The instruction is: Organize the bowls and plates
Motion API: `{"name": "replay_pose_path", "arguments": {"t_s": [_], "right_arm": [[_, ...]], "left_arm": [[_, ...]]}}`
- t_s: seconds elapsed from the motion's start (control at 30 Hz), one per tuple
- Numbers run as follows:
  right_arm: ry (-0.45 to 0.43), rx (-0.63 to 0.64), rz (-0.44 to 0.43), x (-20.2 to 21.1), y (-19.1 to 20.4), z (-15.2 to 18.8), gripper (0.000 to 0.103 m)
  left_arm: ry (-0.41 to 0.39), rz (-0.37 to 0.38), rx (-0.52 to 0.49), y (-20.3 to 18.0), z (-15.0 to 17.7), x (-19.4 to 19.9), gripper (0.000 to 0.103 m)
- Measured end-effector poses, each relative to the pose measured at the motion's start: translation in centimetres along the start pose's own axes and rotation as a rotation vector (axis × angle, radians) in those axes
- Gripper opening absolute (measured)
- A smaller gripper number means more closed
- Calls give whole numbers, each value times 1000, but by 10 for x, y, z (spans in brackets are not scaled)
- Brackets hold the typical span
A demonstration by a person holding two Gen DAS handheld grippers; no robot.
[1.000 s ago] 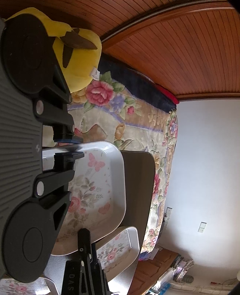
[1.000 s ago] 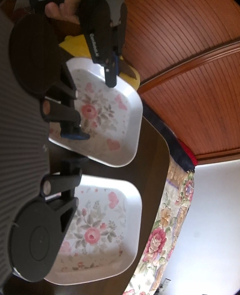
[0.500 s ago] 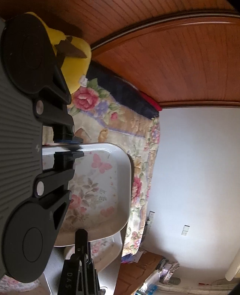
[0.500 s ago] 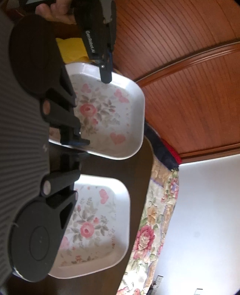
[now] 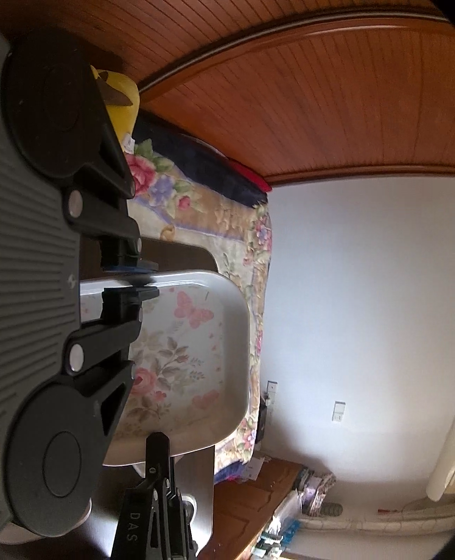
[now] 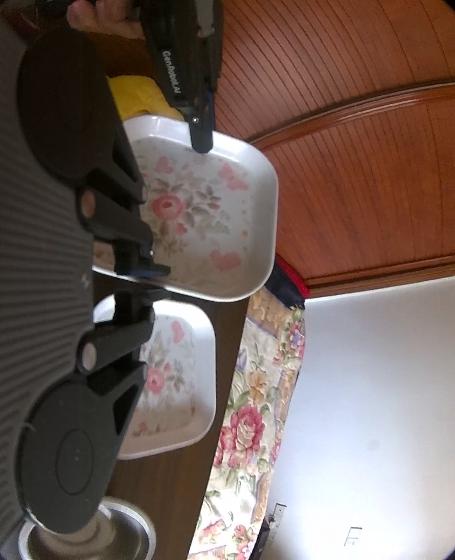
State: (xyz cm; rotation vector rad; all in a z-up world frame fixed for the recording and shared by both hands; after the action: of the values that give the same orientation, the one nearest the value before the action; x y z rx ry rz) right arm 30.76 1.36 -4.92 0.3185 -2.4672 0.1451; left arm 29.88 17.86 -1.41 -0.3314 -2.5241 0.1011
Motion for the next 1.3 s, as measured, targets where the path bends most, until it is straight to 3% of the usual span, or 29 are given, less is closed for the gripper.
{"name": "replay_pose_path", "arguments": {"t_s": [0.57, 1.3], "right_arm": [[-77, -60, 81, 74, -46, 26, 8], [-48, -54, 128, 100, -60, 79, 8]], "left_arm": [[-30, 65, -84, -89, 15, 34, 16], [37, 116, -82, -126, 63, 31, 17]]}}
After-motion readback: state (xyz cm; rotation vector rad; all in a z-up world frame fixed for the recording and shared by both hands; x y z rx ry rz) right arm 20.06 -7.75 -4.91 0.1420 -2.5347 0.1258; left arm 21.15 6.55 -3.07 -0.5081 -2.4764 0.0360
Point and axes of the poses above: each gripper's, at about its wrist camera, not at the fingertips, and x roughly against the way its jaws point, y to its left, z to its underside, the point moved 8 cm from there along -x, roughly the way its jaws point, and after that the axes turned 15 degrees about z, right-handed, at the moved point
